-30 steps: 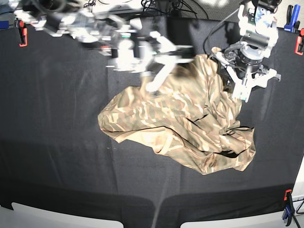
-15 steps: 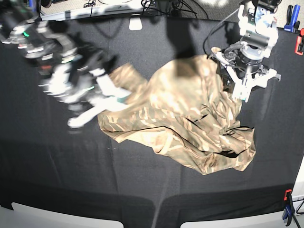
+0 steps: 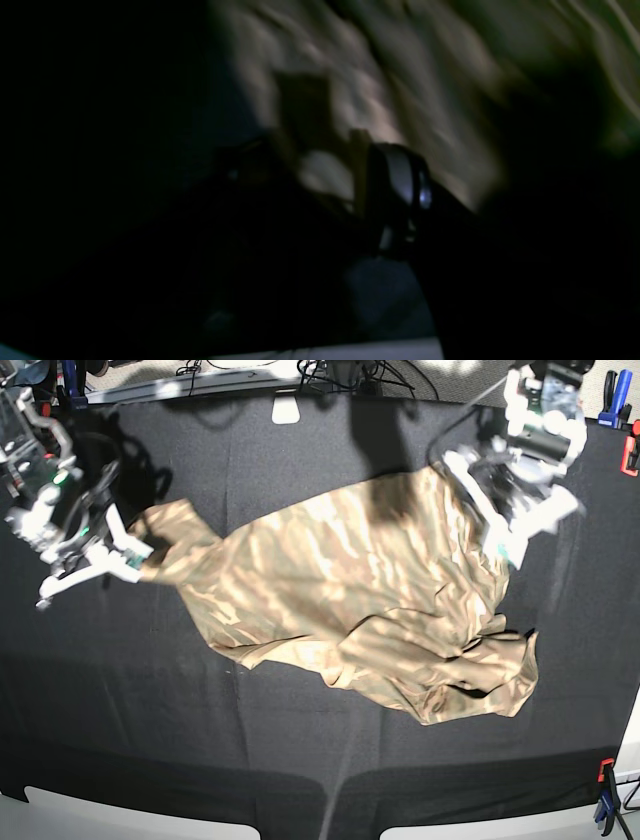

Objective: Layout the t-shirt on the table in an organized manner, then fold the t-shirt properly
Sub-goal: 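Pull the grasped shirt edges apart, spreading the shirt across the table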

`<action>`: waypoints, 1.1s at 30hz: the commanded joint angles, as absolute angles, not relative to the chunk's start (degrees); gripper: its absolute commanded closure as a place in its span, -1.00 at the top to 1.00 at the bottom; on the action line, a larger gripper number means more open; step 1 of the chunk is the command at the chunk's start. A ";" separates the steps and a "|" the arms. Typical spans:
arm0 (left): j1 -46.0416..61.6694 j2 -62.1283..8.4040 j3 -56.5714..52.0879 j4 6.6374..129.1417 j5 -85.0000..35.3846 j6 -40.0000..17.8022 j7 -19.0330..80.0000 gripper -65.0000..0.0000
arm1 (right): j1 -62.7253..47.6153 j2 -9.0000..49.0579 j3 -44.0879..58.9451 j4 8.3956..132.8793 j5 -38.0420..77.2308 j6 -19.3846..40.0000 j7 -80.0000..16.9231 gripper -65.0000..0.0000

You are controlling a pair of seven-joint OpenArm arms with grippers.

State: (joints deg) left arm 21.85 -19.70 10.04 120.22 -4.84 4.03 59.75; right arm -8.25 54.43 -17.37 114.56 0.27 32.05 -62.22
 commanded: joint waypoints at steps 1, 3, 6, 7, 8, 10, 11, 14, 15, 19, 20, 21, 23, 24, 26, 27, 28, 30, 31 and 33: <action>21.93 -20.01 9.80 121.16 -3.92 3.81 57.82 -0.11 | -7.46 55.90 -15.88 115.50 -0.80 31.77 -62.63 -1.00; 22.63 -20.01 9.80 121.12 0.25 3.90 58.59 -0.11 | -7.49 55.90 -14.92 115.50 -0.80 31.20 -62.63 -1.00; 24.62 -19.99 9.80 121.12 6.96 8.69 60.55 -0.11 | -7.49 55.90 -14.68 115.50 -0.78 31.20 -62.65 -1.00; 25.65 -19.99 9.80 121.12 8.34 10.59 60.12 -0.11 | -7.49 55.90 -14.68 115.50 -0.71 31.20 -62.63 -1.00; 26.68 -19.81 9.80 121.12 9.26 11.99 59.66 -0.11 | -7.49 55.90 -14.68 115.50 -0.10 31.20 -62.63 -1.00; 28.69 -19.49 9.80 121.12 8.84 13.15 59.35 -0.11 | -7.49 55.88 -14.68 115.50 1.30 31.20 -62.63 -1.00; 29.65 -19.14 9.80 121.12 7.88 13.15 58.87 -0.11 | -7.49 55.88 -14.68 115.50 2.39 31.20 -62.63 -1.00; 32.47 -18.76 9.80 121.12 4.97 11.77 53.91 -0.11 | -7.49 55.88 -14.68 115.50 3.75 31.22 -62.63 -1.00; 33.52 -18.79 9.80 121.12 6.15 10.35 52.14 -0.11 | -7.49 55.90 -14.68 115.50 3.66 31.22 -62.63 -1.00; 37.54 -18.83 9.80 121.12 13.13 0.03 44.12 -0.11 | -7.46 55.90 -14.68 115.50 3.46 31.24 -62.26 -1.00; 38.02 -18.98 9.80 121.12 14.39 -2.39 41.50 -0.11 | -7.46 55.90 -14.68 115.50 3.46 31.24 -62.04 -1.00; 38.13 -19.16 9.80 121.12 15.75 -3.55 39.57 -0.11 | -7.46 55.90 -14.68 115.50 3.46 31.24 -61.91 -1.00; 37.78 -19.25 9.80 121.10 18.96 -3.68 37.17 -0.11 | -7.46 55.90 -14.68 115.50 3.46 31.24 -61.95 -1.00; 37.58 -19.25 9.80 121.10 20.62 -3.68 36.01 -0.11 | -7.46 55.90 -14.68 115.50 3.46 31.24 -61.95 -1.00; 37.04 -19.22 9.80 121.05 21.63 -3.68 33.80 -0.11 | -7.46 55.90 -14.68 115.50 3.46 31.24 -61.91 -1.00; 36.95 -19.22 9.80 120.84 21.56 -3.70 32.97 -0.11 | -7.46 55.90 -14.68 115.50 3.46 31.24 -61.93 -1.00; 36.99 -19.22 9.80 120.44 21.63 -3.70 32.01 -0.11 | -7.46 55.90 -14.68 115.50 3.46 31.24 -61.93 -1.00; 37.01 -19.22 9.80 118.65 21.63 -3.70 31.64 -0.11 | -7.46 55.90 -14.68 115.50 3.46 31.22 -61.93 -1.00; 37.01 -19.22 9.80 117.40 21.71 -3.73 31.68 -0.11 | -7.46 55.90 -14.68 115.50 3.46 31.24 -61.93 -1.00; 37.04 -19.22 9.80 114.74 24.34 -3.68 31.77 -0.11 | -7.46 55.90 -14.68 115.50 3.46 31.24 -61.93 -1.00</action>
